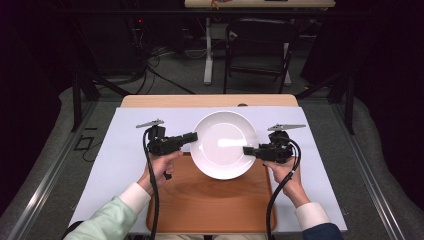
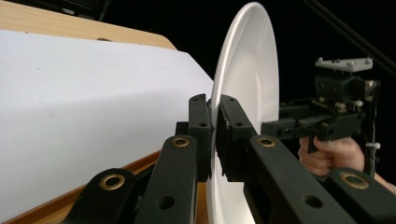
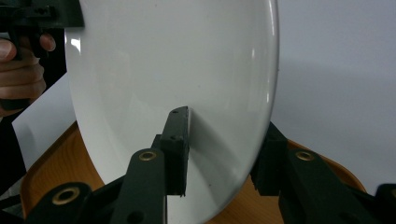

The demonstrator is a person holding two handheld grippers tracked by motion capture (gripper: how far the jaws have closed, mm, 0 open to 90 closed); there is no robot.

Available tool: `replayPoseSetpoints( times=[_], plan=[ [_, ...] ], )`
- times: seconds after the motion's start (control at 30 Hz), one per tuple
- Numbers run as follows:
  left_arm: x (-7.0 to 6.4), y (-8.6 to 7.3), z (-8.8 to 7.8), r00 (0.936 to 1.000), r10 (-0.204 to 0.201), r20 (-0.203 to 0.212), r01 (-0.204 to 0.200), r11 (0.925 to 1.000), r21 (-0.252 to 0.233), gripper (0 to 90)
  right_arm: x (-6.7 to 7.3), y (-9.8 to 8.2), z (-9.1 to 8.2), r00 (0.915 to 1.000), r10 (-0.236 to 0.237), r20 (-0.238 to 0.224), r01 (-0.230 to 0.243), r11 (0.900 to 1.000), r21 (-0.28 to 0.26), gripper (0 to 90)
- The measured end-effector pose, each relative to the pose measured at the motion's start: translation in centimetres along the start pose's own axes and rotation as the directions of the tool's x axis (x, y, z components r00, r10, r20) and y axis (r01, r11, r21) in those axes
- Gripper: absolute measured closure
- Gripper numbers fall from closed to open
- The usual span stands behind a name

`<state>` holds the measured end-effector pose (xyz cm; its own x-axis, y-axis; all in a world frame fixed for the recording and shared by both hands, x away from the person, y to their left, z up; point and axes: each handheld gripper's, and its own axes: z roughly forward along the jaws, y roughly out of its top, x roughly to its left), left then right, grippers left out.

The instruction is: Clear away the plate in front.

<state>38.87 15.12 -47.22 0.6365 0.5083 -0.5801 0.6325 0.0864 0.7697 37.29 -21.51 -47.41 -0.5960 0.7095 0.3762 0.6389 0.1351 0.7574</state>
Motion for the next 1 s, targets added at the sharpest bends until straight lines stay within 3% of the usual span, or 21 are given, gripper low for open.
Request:
replayPoseSetpoints(
  times=[0.23,0.5,0.83,1.0],
  plan=[
    [-0.9,-0.1,-0.4,0.9968,0.077,-0.022,-0.077,0.9970,0.009,83.1,1.0,0.1,-0.7,0.9980,-0.055,0.032,0.056,0.998,-0.021,67.6],
    [-1.7,-0.3,-0.9,0.9860,0.156,-0.058,-0.156,0.9877,0.011,82.0,2.4,0.1,-1.5,0.9900,-0.123,0.070,0.126,0.991,-0.041,68.8],
    [-2.6,-0.8,-1.5,0.9740,0.213,-0.076,-0.212,0.9770,0.017,81.4,3.5,-0.1,-2.1,0.9815,-0.168,0.092,0.173,0.984,-0.051,70.0],
    [-2.8,-0.9,-2.0,0.9713,0.225,-0.077,-0.225,0.9743,0.015,81.1,4.2,-0.3,-2.4,0.9788,-0.185,0.087,0.190,0.980,-0.054,70.6]
  ],
)
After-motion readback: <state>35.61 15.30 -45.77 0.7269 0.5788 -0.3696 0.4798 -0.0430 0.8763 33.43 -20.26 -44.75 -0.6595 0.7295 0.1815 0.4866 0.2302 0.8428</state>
